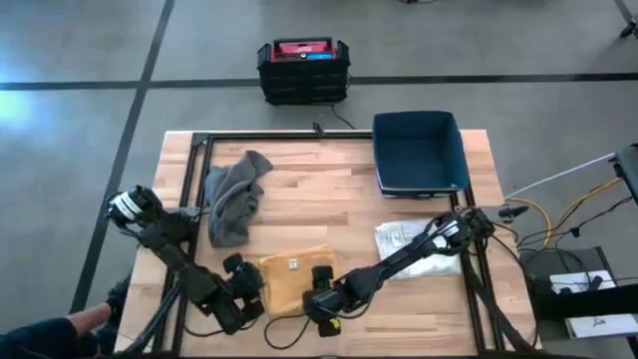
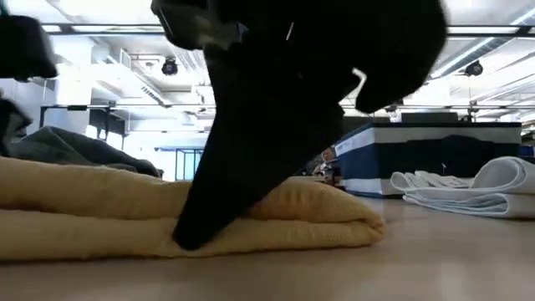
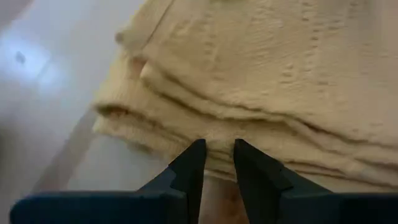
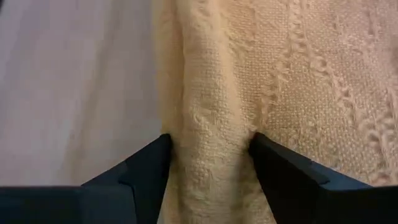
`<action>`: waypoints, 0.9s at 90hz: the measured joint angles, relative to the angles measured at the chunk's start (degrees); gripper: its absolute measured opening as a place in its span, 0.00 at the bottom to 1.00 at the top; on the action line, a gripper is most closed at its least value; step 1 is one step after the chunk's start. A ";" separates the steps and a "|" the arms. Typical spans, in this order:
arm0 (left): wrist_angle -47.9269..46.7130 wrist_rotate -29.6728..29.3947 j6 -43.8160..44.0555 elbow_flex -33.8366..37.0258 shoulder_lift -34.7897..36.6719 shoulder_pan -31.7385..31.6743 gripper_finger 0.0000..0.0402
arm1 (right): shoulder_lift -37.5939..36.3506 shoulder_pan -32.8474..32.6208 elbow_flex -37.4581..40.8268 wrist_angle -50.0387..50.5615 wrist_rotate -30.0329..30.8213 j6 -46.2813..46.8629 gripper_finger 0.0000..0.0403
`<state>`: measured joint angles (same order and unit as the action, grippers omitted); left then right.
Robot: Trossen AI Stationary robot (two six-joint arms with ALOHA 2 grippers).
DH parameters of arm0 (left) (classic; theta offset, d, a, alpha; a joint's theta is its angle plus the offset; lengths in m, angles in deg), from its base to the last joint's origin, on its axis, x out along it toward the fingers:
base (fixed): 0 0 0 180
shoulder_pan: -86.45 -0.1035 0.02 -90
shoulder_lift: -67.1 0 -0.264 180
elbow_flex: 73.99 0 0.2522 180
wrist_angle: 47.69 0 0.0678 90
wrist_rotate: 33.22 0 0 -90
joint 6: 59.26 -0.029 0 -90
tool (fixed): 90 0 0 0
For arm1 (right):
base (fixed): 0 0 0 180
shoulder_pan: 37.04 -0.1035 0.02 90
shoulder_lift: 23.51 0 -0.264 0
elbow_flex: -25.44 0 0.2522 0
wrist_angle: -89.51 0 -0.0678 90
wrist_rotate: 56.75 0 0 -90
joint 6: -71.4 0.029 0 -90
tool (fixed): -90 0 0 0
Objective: Fold towel
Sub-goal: Fold the yellow towel, then stack the folded yellow towel on top of the folded white towel
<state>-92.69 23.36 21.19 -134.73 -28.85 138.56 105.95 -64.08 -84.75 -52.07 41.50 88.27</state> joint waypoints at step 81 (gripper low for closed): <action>0.01 -3.55 -6.28 -2.38 3.40 3.22 0.19 | -14.37 2.95 13.86 12.17 5.16 36.67 0.77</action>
<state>-92.67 19.82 14.92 -137.11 -25.45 141.78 91.59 -61.13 -70.90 -39.89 46.67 124.94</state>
